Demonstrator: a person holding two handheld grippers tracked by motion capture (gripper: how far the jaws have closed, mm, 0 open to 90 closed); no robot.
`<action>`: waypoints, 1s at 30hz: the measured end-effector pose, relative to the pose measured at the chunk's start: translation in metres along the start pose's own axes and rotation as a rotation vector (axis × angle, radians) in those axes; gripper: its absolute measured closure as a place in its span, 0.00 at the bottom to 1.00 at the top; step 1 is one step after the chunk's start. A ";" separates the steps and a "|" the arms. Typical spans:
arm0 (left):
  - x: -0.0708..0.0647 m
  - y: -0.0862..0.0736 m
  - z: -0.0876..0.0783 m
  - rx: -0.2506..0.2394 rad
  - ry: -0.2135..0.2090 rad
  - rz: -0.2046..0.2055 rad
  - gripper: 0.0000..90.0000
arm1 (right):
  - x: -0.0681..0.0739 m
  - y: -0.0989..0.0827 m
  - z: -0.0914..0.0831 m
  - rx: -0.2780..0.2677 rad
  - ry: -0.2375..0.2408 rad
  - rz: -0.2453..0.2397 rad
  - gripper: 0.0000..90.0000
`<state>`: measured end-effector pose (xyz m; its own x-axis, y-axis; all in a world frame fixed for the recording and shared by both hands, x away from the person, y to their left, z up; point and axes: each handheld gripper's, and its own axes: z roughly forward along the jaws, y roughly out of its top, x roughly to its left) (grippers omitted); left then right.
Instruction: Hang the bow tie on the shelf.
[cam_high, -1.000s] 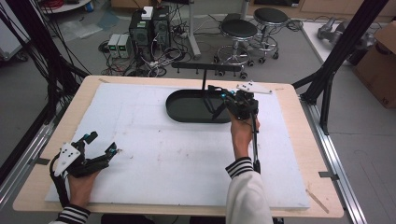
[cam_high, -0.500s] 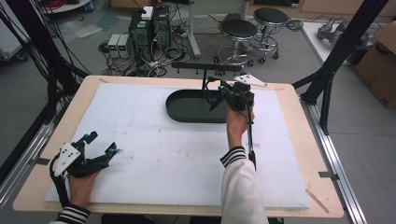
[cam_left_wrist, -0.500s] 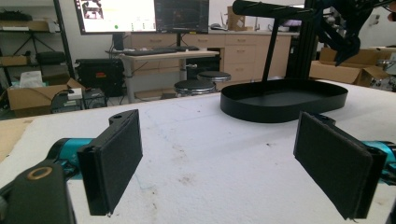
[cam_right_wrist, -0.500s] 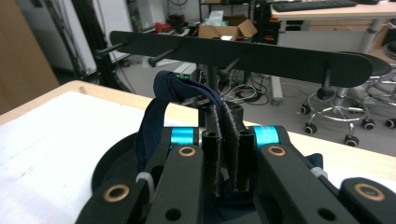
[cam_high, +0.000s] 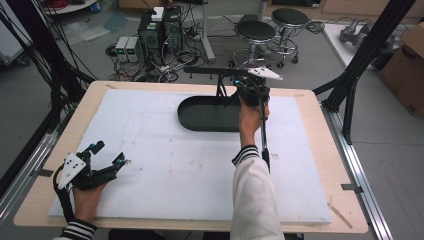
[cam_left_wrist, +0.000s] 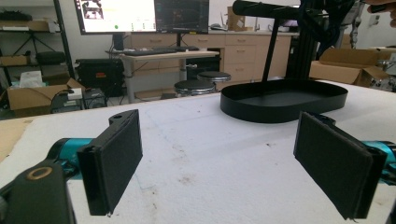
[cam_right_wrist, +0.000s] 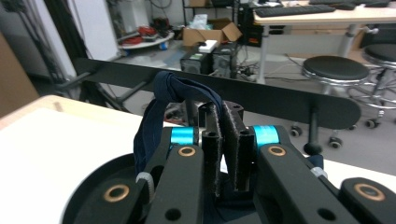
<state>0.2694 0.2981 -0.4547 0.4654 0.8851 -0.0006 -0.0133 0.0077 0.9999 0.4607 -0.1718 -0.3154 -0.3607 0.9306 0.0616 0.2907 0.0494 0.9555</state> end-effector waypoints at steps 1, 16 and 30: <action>0.000 0.000 0.000 0.000 0.000 0.000 0.17 | -0.003 -0.001 0.003 0.004 -0.008 0.012 0.95; 0.000 0.000 0.000 0.005 -0.001 0.002 0.17 | -0.005 -0.014 0.023 0.066 -0.061 -0.003 0.95; 0.000 0.000 0.000 0.005 -0.001 0.001 0.17 | -0.004 -0.021 0.033 0.075 -0.081 0.006 0.95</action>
<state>0.2696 0.2978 -0.4546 0.4665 0.8845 0.0001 -0.0096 0.0049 0.9999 0.4852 -0.1646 -0.3450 -0.2868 0.9571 0.0409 0.3589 0.0677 0.9309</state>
